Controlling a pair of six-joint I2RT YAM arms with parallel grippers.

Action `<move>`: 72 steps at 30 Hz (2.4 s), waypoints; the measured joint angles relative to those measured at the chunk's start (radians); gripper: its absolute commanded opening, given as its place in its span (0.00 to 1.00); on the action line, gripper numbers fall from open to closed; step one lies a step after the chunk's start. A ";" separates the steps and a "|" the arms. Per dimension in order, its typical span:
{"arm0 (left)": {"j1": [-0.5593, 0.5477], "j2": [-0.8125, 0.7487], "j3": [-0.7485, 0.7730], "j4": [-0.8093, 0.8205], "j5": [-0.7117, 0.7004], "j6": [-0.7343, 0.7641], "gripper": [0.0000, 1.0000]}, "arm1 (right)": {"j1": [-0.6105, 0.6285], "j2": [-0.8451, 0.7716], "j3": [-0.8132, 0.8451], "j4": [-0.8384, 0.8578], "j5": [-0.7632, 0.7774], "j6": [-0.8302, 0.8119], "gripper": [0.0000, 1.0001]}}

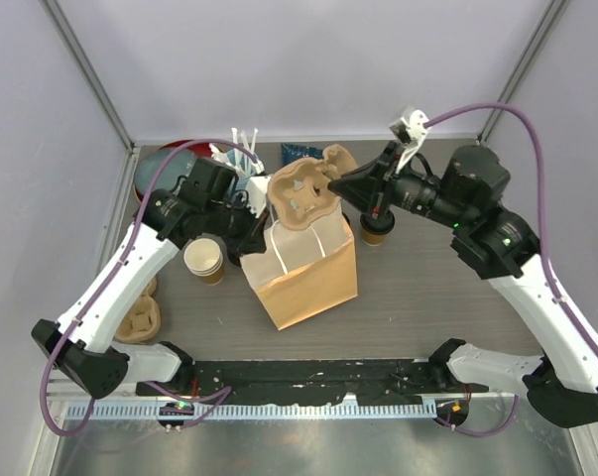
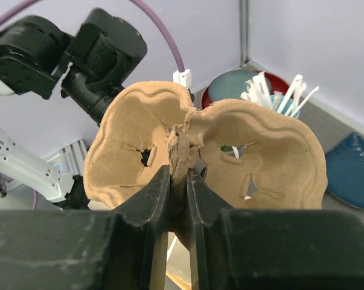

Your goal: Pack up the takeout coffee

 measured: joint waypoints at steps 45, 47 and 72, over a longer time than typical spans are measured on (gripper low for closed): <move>0.002 -0.025 -0.054 0.066 -0.129 -0.256 0.00 | 0.407 0.261 -0.086 -0.237 0.665 0.073 0.01; 0.001 -0.025 -0.057 0.062 -0.128 -0.265 0.00 | 0.407 0.279 -0.097 -0.240 0.684 0.078 0.01; -0.002 -0.023 -0.079 0.139 -0.072 -0.325 0.00 | 0.386 0.323 -0.199 -0.180 0.559 0.109 0.01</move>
